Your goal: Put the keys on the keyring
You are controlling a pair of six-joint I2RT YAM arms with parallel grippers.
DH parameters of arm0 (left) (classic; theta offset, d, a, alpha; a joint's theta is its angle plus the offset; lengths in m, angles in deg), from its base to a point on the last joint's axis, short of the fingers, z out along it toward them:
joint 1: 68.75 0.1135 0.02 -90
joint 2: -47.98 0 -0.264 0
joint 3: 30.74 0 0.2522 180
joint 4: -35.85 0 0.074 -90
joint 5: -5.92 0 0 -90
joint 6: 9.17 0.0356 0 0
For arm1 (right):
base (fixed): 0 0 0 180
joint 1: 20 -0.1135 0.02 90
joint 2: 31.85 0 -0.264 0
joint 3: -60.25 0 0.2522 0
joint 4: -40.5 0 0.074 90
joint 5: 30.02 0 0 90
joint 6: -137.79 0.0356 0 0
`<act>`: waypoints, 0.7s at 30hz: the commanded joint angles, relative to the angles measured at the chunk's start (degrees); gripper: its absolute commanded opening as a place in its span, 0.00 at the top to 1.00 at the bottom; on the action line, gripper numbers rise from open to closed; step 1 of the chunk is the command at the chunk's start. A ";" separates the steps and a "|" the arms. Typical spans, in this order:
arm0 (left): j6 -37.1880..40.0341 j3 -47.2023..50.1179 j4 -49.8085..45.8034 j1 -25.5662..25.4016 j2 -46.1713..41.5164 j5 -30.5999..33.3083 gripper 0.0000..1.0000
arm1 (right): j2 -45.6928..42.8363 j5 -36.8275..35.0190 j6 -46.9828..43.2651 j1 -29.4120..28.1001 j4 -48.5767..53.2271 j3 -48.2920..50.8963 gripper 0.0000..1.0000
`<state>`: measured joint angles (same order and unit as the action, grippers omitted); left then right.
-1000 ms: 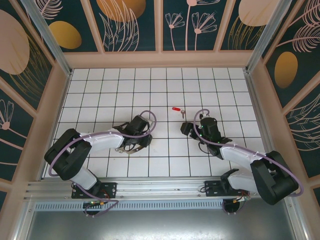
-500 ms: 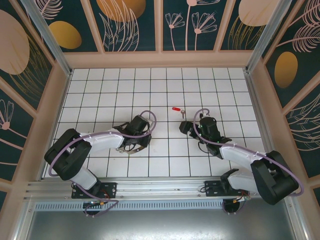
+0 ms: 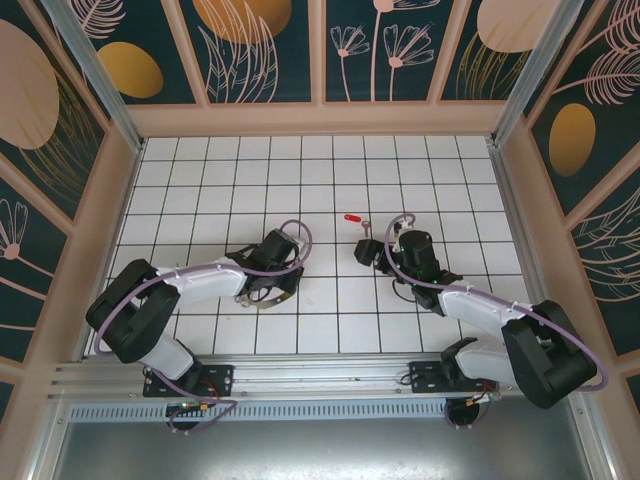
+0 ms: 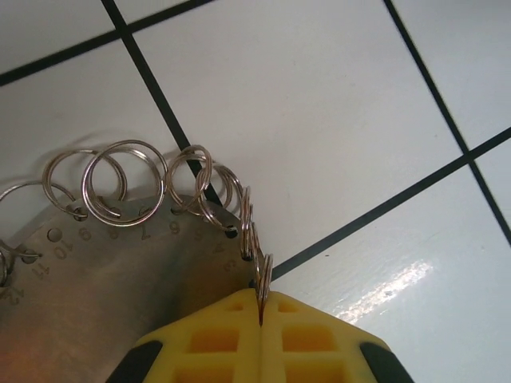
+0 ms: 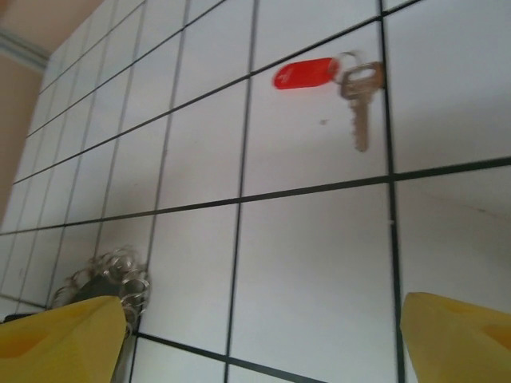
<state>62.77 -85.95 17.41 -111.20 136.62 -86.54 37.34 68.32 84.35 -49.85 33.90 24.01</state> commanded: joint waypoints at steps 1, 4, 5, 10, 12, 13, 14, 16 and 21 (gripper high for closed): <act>1.70 -2.08 1.70 -0.32 -2.66 0.35 1.00 | 0.00 6.03 -2.05 -0.56 -6.42 -0.11 0.14; 3.44 -2.97 3.96 -0.33 -4.68 -0.91 1.00 | -0.15 10.96 -4.11 -0.56 -10.26 -0.05 0.20; 4.08 -3.43 4.82 -0.31 -5.40 -1.48 1.00 | -0.32 12.84 -4.78 -0.56 -11.67 -0.11 0.21; 7.71 -5.92 8.29 -0.27 -7.71 -3.45 1.00 | -0.63 20.24 -9.52 -0.32 -14.63 -1.76 0.32; 9.44 -7.00 9.19 -0.29 -8.31 -4.29 1.00 | -0.72 22.41 -11.23 0.03 -14.42 -2.93 0.35; 10.24 -7.45 9.78 -0.34 -8.60 -4.72 1.00 | -0.89 23.29 -11.94 0.29 -14.26 -3.49 0.35; 10.85 -7.87 10.27 -0.32 -8.98 -5.29 1.00 | -1.05 24.19 -12.41 0.60 -14.33 -3.93 0.37; 12.24 -8.65 11.54 -0.28 -9.73 -6.79 1.00 | -1.44 26.10 -13.08 1.61 -14.66 -4.64 0.42; 14.26 -9.76 14.68 -0.26 -10.76 -10.84 1.00 | -1.86 30.15 -11.38 4.99 -16.54 -5.73 0.54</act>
<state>74.07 -93.60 27.31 -111.20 127.48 -93.40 36.77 93.67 73.36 -46.35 21.36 19.98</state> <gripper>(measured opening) 0.045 0.467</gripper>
